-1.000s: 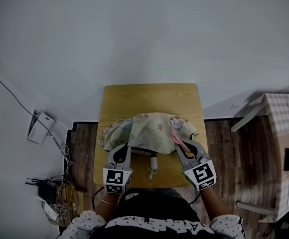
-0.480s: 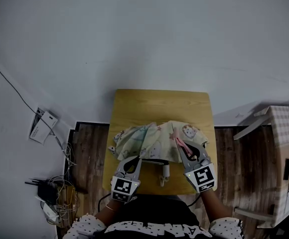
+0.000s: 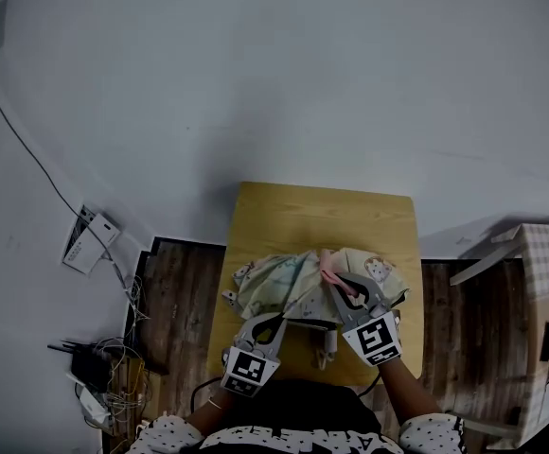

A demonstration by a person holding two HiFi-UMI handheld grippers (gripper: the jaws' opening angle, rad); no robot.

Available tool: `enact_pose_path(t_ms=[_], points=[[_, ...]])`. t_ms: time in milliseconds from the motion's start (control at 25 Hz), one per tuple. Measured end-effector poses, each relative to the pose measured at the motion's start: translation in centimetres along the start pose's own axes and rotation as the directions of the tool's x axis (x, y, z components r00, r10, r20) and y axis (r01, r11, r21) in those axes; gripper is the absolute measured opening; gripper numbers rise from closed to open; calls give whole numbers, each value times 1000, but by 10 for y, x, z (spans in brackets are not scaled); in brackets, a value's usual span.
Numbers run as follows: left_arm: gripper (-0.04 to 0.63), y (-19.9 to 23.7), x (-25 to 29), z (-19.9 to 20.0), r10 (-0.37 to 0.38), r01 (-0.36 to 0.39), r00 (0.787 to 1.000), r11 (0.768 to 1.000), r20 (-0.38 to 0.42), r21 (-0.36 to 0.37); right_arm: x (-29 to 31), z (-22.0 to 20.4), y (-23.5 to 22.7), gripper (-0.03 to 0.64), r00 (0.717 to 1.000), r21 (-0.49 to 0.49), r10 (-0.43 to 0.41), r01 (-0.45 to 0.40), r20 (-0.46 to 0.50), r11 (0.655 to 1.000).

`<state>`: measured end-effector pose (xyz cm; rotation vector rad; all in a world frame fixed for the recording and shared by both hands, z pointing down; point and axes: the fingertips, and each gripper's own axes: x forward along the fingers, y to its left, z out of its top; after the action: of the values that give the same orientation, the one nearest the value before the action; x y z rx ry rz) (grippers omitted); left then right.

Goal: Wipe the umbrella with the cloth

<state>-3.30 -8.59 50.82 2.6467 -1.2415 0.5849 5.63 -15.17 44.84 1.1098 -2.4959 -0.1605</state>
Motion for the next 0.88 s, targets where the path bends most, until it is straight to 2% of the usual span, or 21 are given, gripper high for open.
enact_pose_path(t_ms=[280,680,880], points=[[-2,8,2,-4,-11,11,1000,1000,4,-5,19,-15,17,34,996,-22,66,-68,-59,997],[-2,14,3,-6,-16,16,1000,999,-7,-34,29,-22,35,34,988,-1,133,-133,-78,991],[-2,15,5,-15,-12,12,1000,1000,-15,7,27,-24,45,34,983,-1,161,-161,-86,987]])
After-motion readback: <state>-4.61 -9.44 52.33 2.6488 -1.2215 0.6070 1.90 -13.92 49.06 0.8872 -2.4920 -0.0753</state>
